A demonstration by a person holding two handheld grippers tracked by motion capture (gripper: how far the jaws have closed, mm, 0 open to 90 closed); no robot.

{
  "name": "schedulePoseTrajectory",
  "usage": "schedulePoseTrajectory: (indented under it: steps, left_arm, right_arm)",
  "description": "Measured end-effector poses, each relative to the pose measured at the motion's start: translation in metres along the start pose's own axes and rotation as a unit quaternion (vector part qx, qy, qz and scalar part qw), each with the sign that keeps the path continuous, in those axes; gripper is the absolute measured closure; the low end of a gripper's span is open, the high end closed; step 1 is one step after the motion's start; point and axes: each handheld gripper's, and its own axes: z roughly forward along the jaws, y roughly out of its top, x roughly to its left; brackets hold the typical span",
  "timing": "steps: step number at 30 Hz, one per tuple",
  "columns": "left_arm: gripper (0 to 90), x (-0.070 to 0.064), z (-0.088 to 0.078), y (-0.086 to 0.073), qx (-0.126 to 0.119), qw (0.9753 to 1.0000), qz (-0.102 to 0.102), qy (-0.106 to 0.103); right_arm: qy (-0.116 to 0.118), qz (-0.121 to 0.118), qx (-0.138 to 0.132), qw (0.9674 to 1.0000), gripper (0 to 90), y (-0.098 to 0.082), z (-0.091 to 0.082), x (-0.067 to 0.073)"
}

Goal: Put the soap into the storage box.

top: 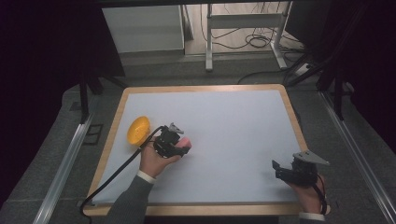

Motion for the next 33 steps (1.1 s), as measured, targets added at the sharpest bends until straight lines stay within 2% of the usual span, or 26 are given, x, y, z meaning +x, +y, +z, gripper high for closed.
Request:
schedulePoseTrajectory:
  steps: [17, 33]
  left_arm:
    - [60.1, 0.023, -0.024, -0.004, -0.023, 0.9992, -0.024, 0.021]
    - [60.1, 0.044, -0.037, -0.012, -0.034, 0.9978, -0.046, 0.035]
  right_arm:
    - [-0.002, 0.002, 0.006, 1.0, 12.7, -0.001, 0.001, -0.001]
    - [-0.003, 0.005, 0.008, 1.0, 12.7, -0.002, 0.003, -0.002]
